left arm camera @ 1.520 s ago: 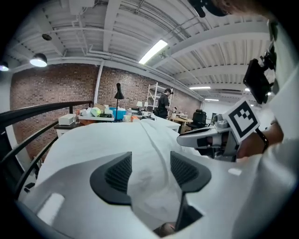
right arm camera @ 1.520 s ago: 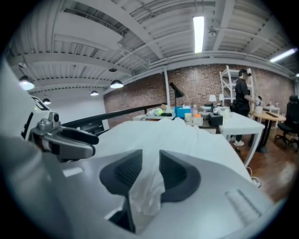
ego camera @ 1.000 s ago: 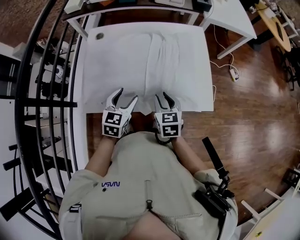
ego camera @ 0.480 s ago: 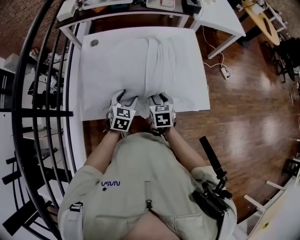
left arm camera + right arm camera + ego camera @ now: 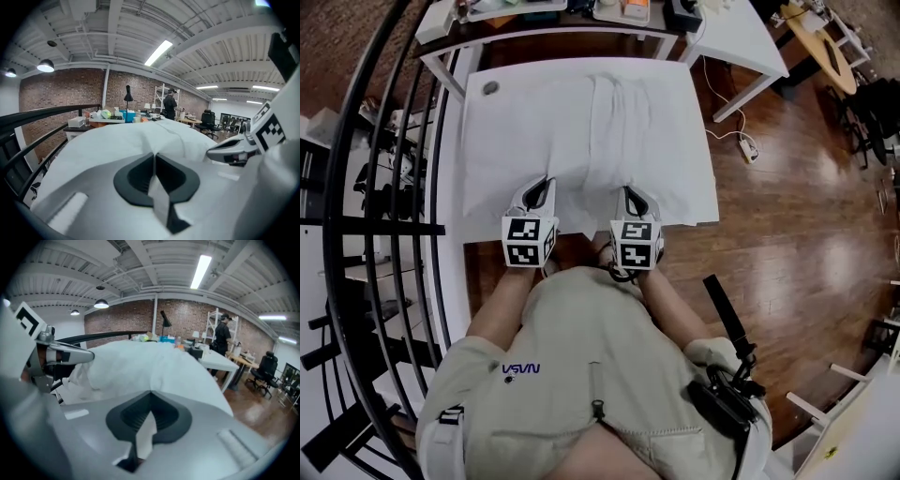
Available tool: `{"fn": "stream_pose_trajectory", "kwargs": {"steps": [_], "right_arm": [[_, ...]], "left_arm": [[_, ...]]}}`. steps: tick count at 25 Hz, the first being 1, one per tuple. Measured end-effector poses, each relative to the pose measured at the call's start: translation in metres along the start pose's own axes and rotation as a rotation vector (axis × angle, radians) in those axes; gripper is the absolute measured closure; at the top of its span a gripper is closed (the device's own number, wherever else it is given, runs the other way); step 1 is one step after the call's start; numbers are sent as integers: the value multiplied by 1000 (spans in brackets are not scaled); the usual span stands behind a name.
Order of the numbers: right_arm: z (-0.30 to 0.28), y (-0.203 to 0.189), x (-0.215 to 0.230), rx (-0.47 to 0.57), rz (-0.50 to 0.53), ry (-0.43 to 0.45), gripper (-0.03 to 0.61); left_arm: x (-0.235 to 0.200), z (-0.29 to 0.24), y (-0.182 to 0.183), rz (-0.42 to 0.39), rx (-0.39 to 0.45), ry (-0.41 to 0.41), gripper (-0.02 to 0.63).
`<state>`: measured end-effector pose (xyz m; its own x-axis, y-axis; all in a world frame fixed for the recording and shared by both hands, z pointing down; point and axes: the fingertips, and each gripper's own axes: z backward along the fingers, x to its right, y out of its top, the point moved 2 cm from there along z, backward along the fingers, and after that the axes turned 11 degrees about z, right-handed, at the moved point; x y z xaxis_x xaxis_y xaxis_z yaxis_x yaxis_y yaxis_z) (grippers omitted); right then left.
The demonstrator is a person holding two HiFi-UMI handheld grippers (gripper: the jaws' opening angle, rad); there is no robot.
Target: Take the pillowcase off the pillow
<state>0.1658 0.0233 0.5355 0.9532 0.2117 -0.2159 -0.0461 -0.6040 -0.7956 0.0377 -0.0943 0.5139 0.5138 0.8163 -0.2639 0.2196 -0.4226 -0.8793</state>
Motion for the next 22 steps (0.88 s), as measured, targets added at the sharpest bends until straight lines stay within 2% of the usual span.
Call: {"fn": "stream_pose_trajectory", "kwargs": {"steps": [5, 10, 13, 16, 22], "right_arm": [[15, 13, 41, 53, -34, -61, 574], [20, 3, 87, 31, -96, -181, 574], [19, -17, 107, -8, -142, -215, 574], [14, -40, 106, -59, -153, -229, 574], [5, -78, 96, -149, -169, -198, 574]], "left_arm": [[-10, 11, 41, 25, 86, -3, 600], [-13, 16, 52, 94, 117, -11, 601], [-14, 15, 42, 116, 103, -11, 601], [-13, 15, 20, 137, 69, -10, 601], [-11, 15, -29, 142, -8, 0, 601]]}}
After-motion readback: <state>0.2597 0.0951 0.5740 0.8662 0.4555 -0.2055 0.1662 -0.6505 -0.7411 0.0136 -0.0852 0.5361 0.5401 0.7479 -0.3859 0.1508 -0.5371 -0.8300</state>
